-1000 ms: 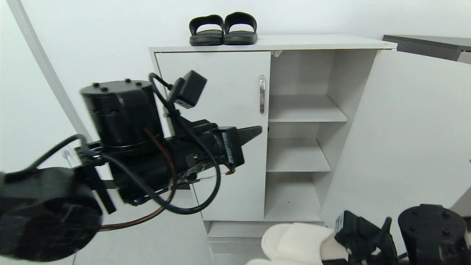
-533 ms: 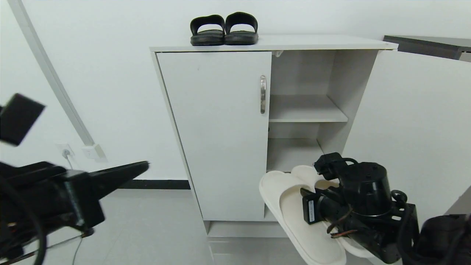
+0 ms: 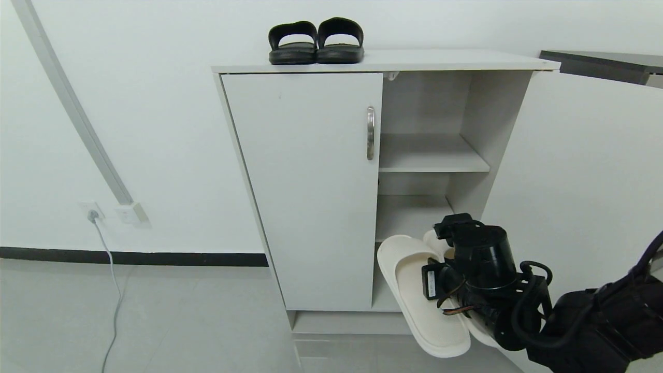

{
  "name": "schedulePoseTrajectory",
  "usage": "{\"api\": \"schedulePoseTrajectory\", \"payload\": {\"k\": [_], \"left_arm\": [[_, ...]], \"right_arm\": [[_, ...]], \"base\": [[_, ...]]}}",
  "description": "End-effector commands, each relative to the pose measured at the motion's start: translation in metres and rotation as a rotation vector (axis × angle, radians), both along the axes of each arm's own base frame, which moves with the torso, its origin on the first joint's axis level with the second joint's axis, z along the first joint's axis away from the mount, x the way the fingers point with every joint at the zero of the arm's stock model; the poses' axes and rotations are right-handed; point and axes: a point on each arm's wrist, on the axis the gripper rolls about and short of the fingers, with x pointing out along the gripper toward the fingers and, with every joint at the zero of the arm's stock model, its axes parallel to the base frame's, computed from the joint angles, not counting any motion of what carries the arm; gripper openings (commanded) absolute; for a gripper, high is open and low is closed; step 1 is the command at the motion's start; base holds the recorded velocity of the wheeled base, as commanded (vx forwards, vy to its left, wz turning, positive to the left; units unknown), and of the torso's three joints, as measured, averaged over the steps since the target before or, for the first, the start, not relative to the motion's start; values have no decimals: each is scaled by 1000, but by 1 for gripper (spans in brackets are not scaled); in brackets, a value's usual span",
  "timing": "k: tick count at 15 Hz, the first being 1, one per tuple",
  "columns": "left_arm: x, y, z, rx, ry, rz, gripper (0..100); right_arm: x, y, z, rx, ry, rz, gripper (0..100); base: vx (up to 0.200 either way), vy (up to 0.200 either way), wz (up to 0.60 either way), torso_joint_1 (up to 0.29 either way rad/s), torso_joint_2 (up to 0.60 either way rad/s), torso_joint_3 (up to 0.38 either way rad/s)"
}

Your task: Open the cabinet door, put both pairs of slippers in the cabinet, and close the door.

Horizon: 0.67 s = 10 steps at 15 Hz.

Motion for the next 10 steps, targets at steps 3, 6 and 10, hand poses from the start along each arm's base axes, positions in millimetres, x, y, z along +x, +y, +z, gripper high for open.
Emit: {"api": "schedulePoseTrajectory", "payload": {"k": [3,6,10], "left_arm": [[-39,4,-47,26,-127,138,0],[-45,3,-69,65,-139,71,0],[-50,0,-93,92,-173,-34,0]], "right_arm": [[1,1,-3,-6,7,-1,0],[0,2,-5,-9,11,4,0],[-2,3,-5,-9,12,11,0]], "base": [[0,0,0,0,0,0],[0,0,0,0,0,0],[0,0,0,0,0,0]]}}
